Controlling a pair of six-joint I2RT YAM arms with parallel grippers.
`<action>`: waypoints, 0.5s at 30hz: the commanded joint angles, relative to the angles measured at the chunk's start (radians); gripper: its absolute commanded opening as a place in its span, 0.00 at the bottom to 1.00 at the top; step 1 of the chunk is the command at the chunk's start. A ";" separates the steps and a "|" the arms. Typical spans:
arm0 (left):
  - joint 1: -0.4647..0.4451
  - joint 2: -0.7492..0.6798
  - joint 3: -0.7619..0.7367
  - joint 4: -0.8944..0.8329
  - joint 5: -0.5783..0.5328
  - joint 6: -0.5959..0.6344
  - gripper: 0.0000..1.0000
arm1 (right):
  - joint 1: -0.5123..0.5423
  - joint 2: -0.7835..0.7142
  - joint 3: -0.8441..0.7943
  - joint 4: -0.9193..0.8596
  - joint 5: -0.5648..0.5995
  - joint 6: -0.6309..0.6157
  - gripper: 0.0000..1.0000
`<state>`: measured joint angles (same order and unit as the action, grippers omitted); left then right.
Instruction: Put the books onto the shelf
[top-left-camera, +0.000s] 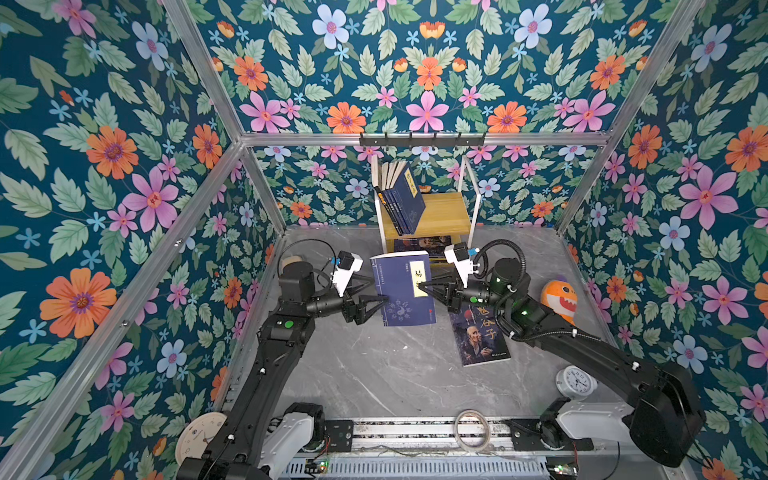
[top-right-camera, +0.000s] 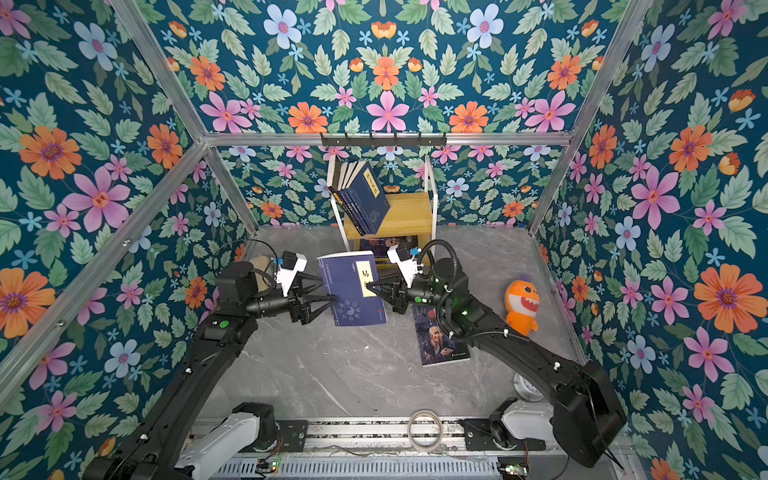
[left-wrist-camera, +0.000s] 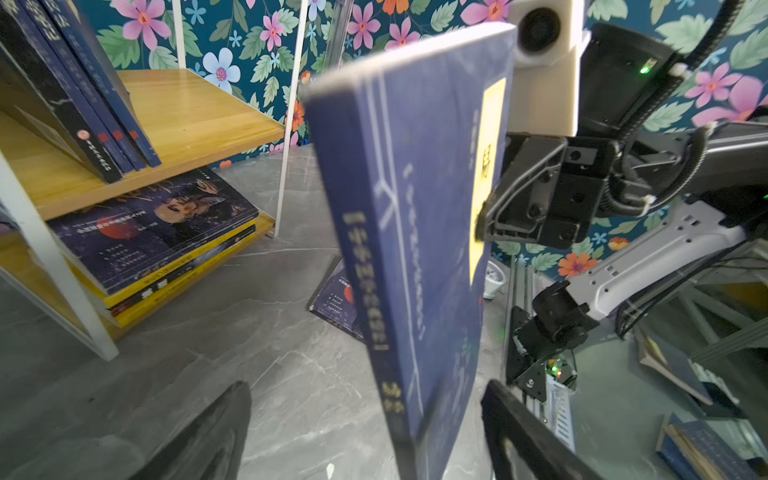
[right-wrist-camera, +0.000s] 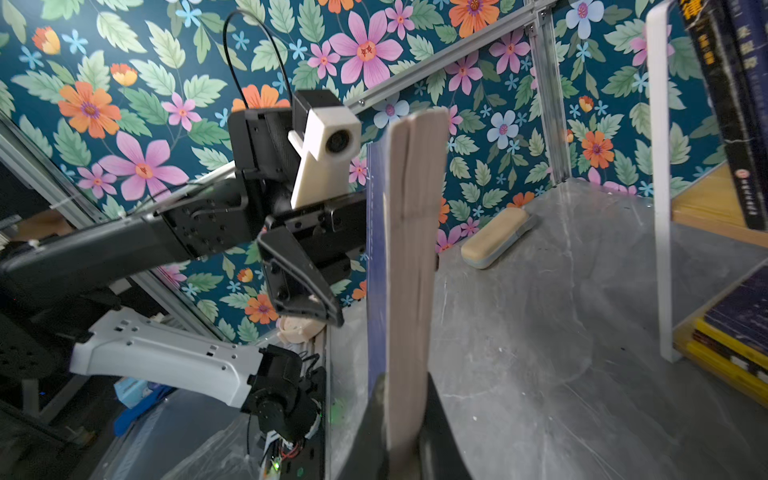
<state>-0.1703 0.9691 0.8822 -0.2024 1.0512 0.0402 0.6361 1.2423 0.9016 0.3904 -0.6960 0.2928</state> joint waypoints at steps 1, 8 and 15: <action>0.004 0.018 0.100 -0.202 -0.034 0.183 0.90 | -0.005 -0.054 -0.005 -0.168 0.016 -0.177 0.00; 0.000 0.083 0.367 -0.515 -0.129 0.449 0.89 | -0.006 -0.145 -0.057 -0.264 0.062 -0.336 0.00; -0.018 0.117 0.435 -0.697 -0.040 0.673 0.91 | -0.004 -0.136 -0.045 -0.364 -0.002 -0.500 0.00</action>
<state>-0.1852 1.0805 1.3205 -0.7818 0.9524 0.5919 0.6312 1.0969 0.8417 0.0616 -0.6636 -0.0952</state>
